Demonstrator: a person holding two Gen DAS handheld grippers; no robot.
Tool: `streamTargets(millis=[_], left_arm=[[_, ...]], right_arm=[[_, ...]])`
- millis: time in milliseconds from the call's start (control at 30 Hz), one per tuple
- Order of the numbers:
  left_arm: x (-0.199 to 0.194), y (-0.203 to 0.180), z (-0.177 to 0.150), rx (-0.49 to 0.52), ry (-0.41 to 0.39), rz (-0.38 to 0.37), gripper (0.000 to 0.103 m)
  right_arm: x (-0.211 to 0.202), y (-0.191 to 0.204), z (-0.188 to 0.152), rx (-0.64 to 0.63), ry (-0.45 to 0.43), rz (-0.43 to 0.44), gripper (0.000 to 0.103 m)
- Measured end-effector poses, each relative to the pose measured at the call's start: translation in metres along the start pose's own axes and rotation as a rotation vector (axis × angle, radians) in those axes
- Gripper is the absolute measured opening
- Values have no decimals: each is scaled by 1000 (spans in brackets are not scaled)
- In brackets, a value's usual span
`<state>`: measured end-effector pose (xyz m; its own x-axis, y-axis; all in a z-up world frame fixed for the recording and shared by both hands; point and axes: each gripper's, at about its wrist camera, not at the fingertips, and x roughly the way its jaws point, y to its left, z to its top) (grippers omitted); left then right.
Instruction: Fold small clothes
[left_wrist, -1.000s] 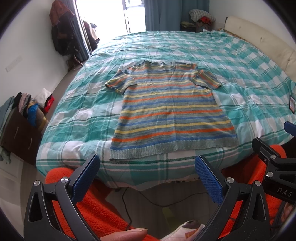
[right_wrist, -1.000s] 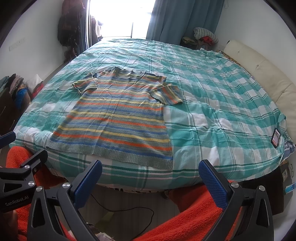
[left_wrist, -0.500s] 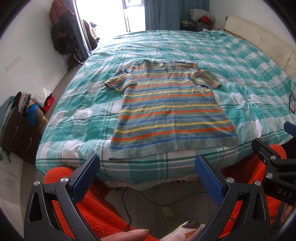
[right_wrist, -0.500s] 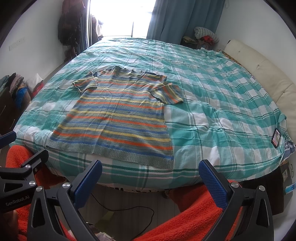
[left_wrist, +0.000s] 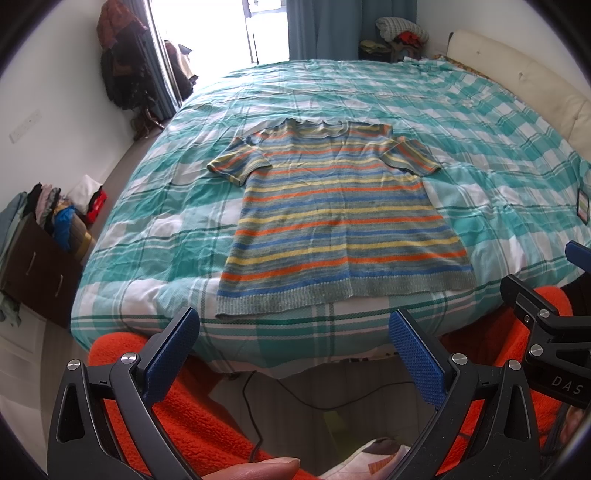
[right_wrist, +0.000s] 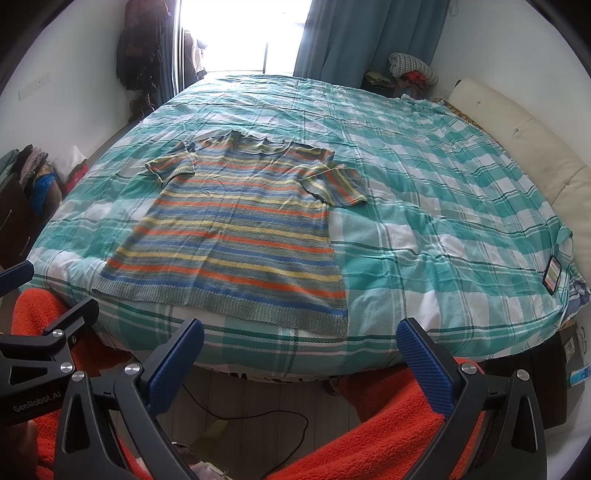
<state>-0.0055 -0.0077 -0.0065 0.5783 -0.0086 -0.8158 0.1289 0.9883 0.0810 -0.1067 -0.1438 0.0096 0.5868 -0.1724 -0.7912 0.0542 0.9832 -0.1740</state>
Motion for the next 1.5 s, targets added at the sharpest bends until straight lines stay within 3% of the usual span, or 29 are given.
streamTargets(millis=[900, 1033, 1133, 1200, 1267, 1367, 1500], left_arm=[[3, -3, -4, 1, 9, 2, 102], [10, -6, -8, 4, 26, 6, 102], [16, -2, -7, -10, 34, 5, 102], [21, 6, -4, -27, 47, 0, 102], [28, 11, -3, -45, 68, -1, 102], [41, 16, -4, -69, 107, 9, 102], [56, 19, -1, -83, 160, 28, 102]], right_arm=[[3, 2, 0, 1, 1, 11, 103], [9, 8, -1, 16, -25, 104, 103], [14, -4, 5, -5, -156, 192, 103], [39, -25, 18, -48, -231, 173, 103], [84, -45, 40, -111, -222, 109, 99], [160, -60, 81, -187, -118, 77, 71], [256, -51, 127, -252, 22, 167, 49]])
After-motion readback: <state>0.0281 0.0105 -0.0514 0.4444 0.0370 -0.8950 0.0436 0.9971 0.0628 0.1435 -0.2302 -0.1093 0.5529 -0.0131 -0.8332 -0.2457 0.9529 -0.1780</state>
